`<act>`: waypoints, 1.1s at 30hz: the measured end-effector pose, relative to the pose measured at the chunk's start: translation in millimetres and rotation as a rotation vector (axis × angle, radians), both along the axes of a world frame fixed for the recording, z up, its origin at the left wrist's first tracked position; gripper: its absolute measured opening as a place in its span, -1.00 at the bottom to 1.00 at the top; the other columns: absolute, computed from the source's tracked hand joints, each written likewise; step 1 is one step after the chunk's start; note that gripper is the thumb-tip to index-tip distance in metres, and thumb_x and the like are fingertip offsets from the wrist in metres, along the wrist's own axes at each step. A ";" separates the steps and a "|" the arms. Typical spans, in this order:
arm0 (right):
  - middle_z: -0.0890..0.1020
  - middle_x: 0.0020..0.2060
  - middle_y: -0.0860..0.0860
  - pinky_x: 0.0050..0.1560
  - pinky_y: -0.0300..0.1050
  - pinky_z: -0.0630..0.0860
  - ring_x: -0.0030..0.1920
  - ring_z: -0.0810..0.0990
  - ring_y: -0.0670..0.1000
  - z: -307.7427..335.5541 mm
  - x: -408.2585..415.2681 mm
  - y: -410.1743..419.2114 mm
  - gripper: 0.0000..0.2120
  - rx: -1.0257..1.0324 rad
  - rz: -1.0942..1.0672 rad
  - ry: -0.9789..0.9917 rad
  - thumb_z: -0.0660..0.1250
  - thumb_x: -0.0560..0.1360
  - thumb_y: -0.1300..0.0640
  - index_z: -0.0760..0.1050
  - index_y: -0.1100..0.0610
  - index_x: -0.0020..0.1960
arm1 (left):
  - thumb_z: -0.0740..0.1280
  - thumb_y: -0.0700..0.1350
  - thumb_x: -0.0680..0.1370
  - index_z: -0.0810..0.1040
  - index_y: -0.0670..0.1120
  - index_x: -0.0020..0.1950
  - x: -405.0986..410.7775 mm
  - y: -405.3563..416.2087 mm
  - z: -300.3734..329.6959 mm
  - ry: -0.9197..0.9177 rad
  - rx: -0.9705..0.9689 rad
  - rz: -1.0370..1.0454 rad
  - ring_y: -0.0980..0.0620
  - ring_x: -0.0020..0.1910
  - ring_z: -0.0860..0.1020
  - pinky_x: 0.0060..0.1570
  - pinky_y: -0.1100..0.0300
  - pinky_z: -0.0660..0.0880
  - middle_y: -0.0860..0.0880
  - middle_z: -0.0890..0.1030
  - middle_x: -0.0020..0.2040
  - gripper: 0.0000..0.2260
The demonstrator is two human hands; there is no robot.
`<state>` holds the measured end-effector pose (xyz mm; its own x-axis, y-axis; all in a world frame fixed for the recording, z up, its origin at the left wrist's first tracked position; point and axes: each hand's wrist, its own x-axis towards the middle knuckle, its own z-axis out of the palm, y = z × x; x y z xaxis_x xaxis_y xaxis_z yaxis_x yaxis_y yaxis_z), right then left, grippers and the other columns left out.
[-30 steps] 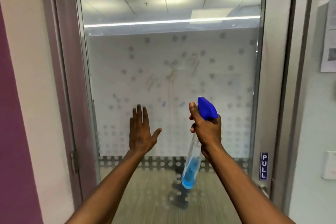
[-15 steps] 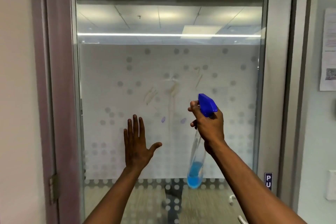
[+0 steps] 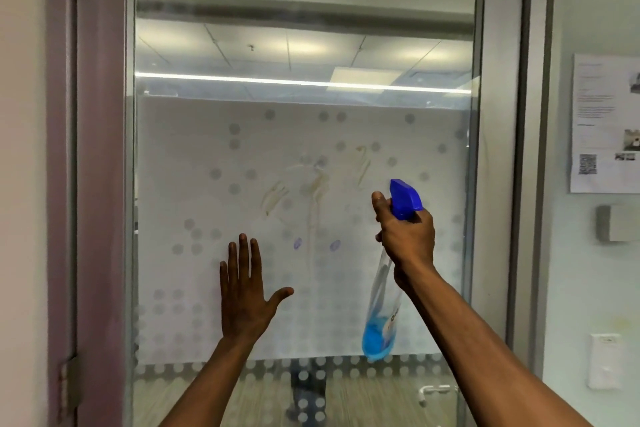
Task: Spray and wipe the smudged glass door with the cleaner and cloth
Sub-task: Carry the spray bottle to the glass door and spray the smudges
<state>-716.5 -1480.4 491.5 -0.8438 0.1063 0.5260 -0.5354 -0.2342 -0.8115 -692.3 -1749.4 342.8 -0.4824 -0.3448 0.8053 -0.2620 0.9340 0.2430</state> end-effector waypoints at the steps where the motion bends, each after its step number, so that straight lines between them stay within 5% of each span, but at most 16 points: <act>1: 0.61 -0.34 0.05 -0.05 0.19 0.69 -0.31 0.59 0.09 2.5 -3.0 -0.6 -0.68 0.006 -0.048 -0.030 0.54 0.44 -0.15 0.54 0.06 -0.19 | 0.14 0.53 0.41 -0.27 -0.05 0.64 -0.1 0.1 0.2 0.001 0.001 -0.002 -0.09 0.66 -0.26 0.62 -0.19 -0.05 -0.05 -0.31 0.66 0.08; 6: 0.63 -0.32 0.07 -0.01 0.22 0.70 -0.20 0.70 0.23 14.4 -9.6 -0.2 -0.65 -0.004 -0.118 -0.044 0.57 0.40 -0.18 0.53 0.06 -0.20 | 0.13 0.54 0.41 -0.28 -0.05 0.64 -0.9 -0.6 0.5 -0.007 -0.004 0.006 -0.10 0.65 -0.27 0.62 -0.19 -0.04 -0.05 -0.31 0.66 0.07; 12: 0.68 0.05 0.06 -0.27 -0.15 0.55 -0.15 0.74 0.10 18.3 -10.9 6.5 -0.50 0.034 0.142 0.041 0.50 0.49 -0.12 0.53 0.09 0.33 | 0.09 0.54 0.40 -0.27 -0.06 0.64 -1.6 -0.5 -0.6 -0.021 -0.009 0.016 -0.11 0.65 -0.26 0.62 -0.19 -0.04 -0.07 -0.30 0.66 0.07; 15: 0.70 -0.01 0.06 -0.30 -0.18 0.53 -0.23 0.71 0.03 17.8 -11.9 8.9 -0.56 -0.009 0.217 0.009 0.46 0.54 -0.06 0.51 0.16 0.30 | 0.07 0.55 0.40 -0.29 -0.06 0.64 -1.9 0.3 0.2 -0.035 -0.008 0.019 -0.11 0.65 -0.27 0.62 -0.20 -0.05 -0.07 -0.31 0.66 0.07; 19: 0.69 -0.03 0.07 -0.15 -0.11 0.60 -0.05 0.74 0.07 16.4 -16.8 7.0 -0.52 -0.060 0.252 -0.020 0.47 0.54 0.00 0.47 0.21 0.35 | 0.03 0.55 0.40 -0.29 -0.06 0.63 -1.0 1.0 0.8 -0.047 -0.006 0.024 -0.12 0.65 -0.26 0.61 -0.20 -0.04 -0.07 -0.32 0.65 0.06; 23: 0.65 -0.06 0.06 -0.06 -0.16 0.56 -0.06 0.62 0.02 20.5 -20.6 8.0 -0.75 -0.003 0.191 0.040 0.48 0.54 0.05 0.51 0.07 0.16 | 0.04 0.54 0.41 -0.29 -0.08 0.63 -1.2 1.0 1.2 -0.057 -0.009 0.028 -0.13 0.65 -0.27 0.61 -0.21 -0.04 -0.08 -0.32 0.65 0.05; 29: 0.60 -0.21 -0.02 -0.05 -0.04 0.60 -0.09 0.69 0.10 30.4 -20.9 6.7 -0.66 -0.037 0.006 0.035 0.46 0.54 -0.06 0.38 0.03 0.14 | 0.01 0.55 0.41 -0.29 -0.08 0.63 -1.5 2.4 1.0 -0.064 -0.018 0.049 -0.13 0.65 -0.27 0.61 -0.20 -0.06 -0.09 -0.32 0.65 0.05; 33: 0.65 -0.06 0.05 0.05 0.03 0.66 -0.05 0.73 0.10 33.6 -22.6 9.5 -0.63 -0.057 0.043 0.057 0.49 0.51 -0.06 0.48 0.13 0.17 | -0.02 0.55 0.40 -0.30 -0.08 0.63 -1.9 1.9 1.2 -0.066 -0.018 0.053 -0.13 0.65 -0.27 0.62 -0.19 -0.06 -0.09 -0.32 0.65 0.05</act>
